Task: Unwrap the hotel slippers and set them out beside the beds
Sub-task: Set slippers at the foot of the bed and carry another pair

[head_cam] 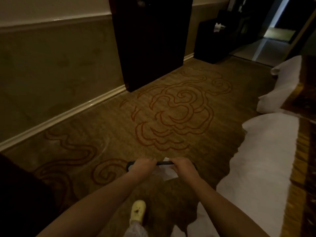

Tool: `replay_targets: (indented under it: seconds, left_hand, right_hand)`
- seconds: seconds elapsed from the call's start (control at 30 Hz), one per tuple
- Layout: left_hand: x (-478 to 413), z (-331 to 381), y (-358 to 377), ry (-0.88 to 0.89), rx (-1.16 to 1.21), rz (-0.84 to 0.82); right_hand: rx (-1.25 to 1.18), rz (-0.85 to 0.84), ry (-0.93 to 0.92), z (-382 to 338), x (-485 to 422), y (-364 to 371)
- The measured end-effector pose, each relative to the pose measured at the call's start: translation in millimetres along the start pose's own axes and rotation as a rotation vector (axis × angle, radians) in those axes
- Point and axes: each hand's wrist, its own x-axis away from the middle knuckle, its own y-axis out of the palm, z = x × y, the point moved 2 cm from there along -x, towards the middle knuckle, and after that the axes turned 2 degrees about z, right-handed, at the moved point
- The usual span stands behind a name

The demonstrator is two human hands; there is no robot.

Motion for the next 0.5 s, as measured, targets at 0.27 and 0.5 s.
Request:
replay_targets:
  seconds: [0.27, 0.5]
  left_hand:
    - [-171.8, -92.5, -49.7, 0.203, -0.03, 0.05]
    - [-293.6, -92.1, -93.4, 0.367, 0.076, 0.036]
  right_hand:
    - [0.053, -0.032, 0.131, 20.9, -167.6, -46.1]
    - [-0.049, 0.016, 0.278, 84.9, -237.5, -92.4]
